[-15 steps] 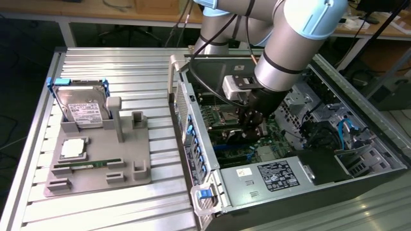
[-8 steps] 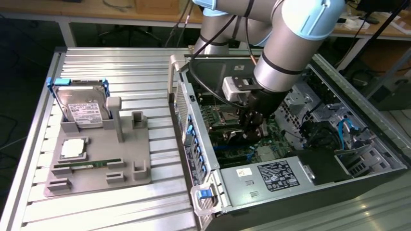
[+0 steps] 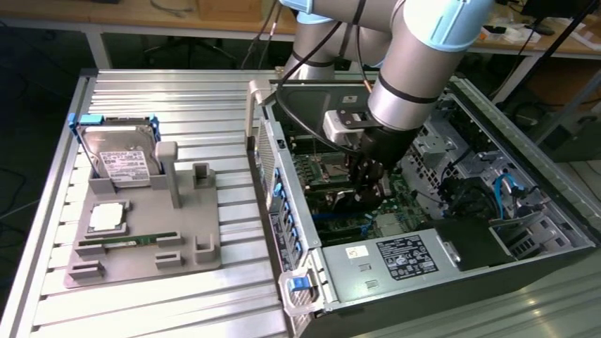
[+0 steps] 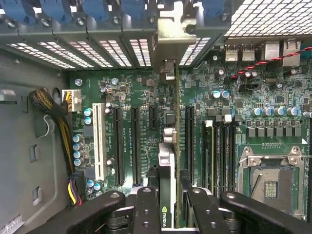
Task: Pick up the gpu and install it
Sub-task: 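Insert the gpu into the slot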
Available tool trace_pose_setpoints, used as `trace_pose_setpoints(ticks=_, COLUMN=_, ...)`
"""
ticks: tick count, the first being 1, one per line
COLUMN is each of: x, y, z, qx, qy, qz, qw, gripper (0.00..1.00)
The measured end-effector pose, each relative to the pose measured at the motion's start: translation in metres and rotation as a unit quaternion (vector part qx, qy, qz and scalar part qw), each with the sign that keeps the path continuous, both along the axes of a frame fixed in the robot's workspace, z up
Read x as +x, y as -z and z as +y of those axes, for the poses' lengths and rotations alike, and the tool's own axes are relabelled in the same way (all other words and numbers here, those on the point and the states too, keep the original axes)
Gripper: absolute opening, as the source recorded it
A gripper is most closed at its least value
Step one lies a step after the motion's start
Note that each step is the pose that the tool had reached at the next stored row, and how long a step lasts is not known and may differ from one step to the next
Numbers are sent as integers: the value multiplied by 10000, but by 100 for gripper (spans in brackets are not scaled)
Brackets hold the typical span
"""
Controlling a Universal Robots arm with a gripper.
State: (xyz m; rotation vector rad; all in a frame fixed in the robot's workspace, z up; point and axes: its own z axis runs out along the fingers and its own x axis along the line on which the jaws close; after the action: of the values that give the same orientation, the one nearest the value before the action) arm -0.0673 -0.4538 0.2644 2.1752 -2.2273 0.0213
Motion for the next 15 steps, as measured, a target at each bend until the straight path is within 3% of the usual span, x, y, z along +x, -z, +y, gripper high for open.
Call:
trace_pose_setpoints(ticks=7, x=-50, y=0, z=11, qx=-1, qy=0, qz=-29, qw=10000, gripper=27)
trace_pose_setpoints(ticks=15, x=-64, y=-12, z=16, qx=1, qy=0, qz=-31, qw=10000, gripper=27)
